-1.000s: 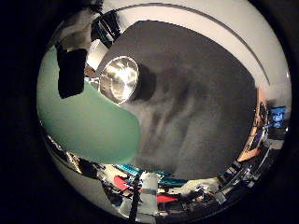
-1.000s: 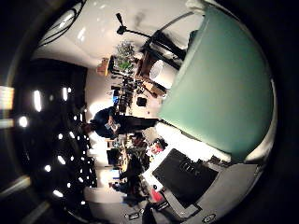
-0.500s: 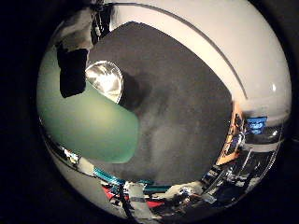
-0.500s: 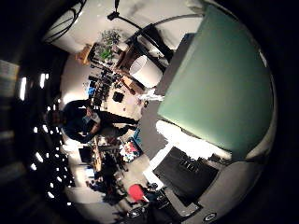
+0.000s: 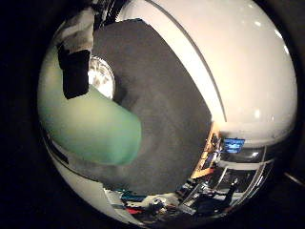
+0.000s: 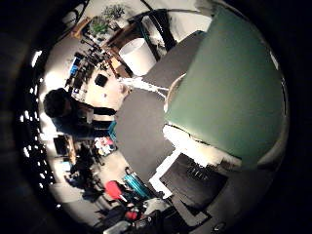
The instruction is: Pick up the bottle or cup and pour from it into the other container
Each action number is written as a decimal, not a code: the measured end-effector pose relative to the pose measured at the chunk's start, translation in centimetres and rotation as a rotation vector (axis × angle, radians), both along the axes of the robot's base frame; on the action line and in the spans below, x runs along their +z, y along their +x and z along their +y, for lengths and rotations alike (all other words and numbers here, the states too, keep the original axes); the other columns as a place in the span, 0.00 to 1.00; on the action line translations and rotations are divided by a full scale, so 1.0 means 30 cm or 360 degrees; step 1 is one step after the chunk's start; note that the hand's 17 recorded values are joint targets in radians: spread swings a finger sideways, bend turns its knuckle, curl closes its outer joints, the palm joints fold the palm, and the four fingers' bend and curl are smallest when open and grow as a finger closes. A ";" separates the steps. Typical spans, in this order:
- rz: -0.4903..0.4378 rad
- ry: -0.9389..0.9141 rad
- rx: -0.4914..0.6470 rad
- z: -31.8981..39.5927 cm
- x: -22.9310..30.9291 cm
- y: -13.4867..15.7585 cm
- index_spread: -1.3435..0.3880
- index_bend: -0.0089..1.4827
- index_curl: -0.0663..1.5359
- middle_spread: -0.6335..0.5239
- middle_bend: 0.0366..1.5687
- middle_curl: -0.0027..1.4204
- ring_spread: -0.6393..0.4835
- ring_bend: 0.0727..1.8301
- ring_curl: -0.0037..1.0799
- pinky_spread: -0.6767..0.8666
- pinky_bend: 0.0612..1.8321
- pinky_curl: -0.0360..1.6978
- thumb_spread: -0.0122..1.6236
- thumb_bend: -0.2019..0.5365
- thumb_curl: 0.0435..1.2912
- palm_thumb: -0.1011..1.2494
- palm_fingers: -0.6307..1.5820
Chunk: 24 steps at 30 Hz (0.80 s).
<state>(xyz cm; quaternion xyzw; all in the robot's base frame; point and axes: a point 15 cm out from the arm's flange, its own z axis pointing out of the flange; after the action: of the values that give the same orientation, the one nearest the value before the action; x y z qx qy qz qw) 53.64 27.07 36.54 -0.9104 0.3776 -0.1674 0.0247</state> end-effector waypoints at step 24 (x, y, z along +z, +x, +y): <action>-0.0448 -0.0844 0.0483 0.140 0.017 0.066 0.53 0.56 0.74 0.28 0.70 0.82 0.34 0.75 0.81 0.29 0.67 0.67 0.48 0.23 0.47 0.72 0.71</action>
<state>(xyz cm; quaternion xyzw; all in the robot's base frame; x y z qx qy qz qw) 55.62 31.28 37.06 -0.8989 0.1739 -0.3785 -0.1364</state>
